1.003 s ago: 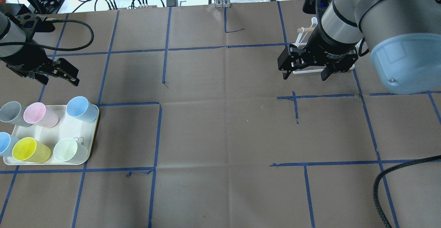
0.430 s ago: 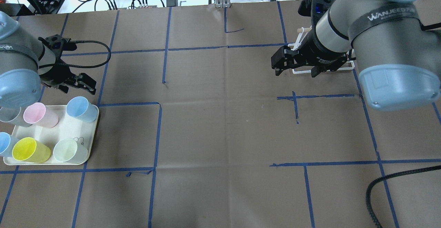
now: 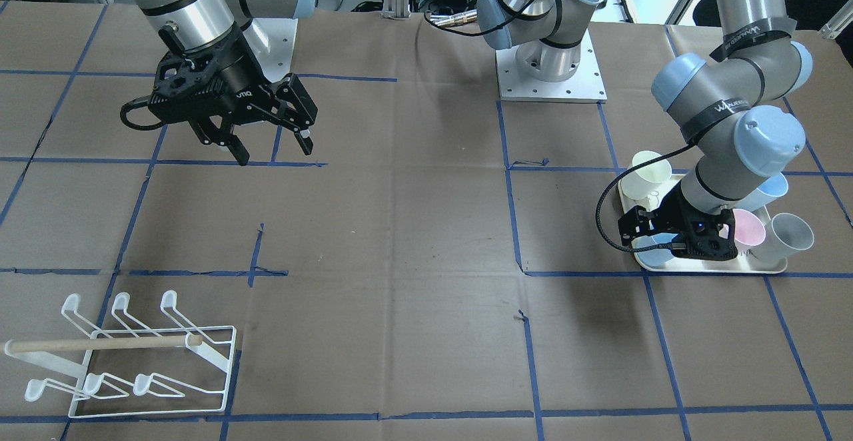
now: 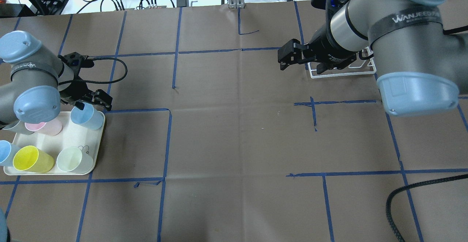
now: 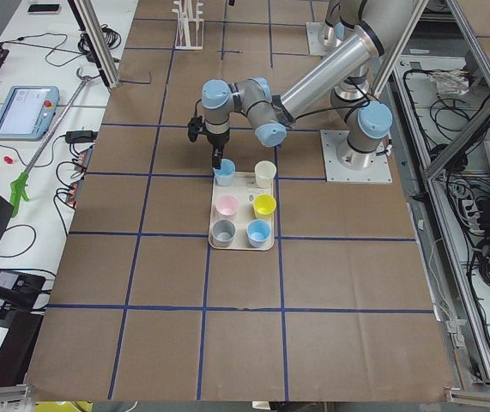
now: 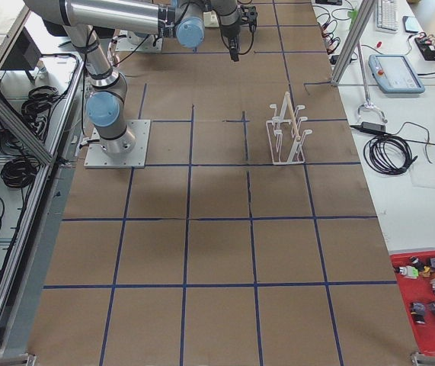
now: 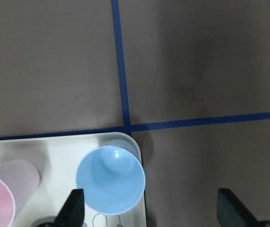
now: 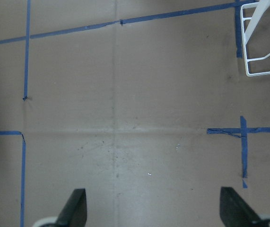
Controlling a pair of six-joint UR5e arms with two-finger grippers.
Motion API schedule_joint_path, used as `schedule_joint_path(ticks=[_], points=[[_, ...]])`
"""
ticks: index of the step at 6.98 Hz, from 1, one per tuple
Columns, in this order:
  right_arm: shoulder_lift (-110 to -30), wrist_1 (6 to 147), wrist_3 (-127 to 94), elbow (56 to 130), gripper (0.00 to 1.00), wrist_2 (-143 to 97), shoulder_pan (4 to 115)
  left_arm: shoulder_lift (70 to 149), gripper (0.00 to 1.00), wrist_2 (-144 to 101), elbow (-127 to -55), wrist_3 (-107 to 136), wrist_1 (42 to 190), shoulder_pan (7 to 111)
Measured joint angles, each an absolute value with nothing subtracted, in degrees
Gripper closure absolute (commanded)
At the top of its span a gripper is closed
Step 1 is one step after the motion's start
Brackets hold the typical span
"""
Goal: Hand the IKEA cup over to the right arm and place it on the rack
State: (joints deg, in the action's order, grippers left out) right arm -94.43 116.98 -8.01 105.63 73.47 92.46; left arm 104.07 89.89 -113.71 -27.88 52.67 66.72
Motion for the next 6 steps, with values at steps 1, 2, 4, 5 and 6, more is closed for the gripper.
schedule_joint_path(ticks=[1, 2, 4, 5, 6], points=[[-94.3, 118.8, -11.9, 106.0, 0.0, 71.5, 92.5, 103.7, 0.01, 90.0, -114.8, -27.8, 52.7, 66.4], [-94.0, 120.5, -15.5, 106.6, 0.0, 69.4, 92.5, 103.6, 0.01, 90.1, -115.4, -27.8, 52.8, 65.7], [-93.8, 123.7, -24.0, 107.7, 0.0, 66.2, 92.5, 103.8, 0.01, 90.1, -115.6, -28.0, 53.0, 64.7], [-93.8, 124.8, -27.8, 108.1, 0.0, 64.5, 92.5, 103.8, 0.16, 90.1, -115.7, -27.8, 53.1, 64.6], [-93.7, 126.7, -31.0, 108.8, 0.0, 63.5, 92.5, 103.6, 0.66, 90.0, -115.7, -27.9, 53.2, 64.6]])
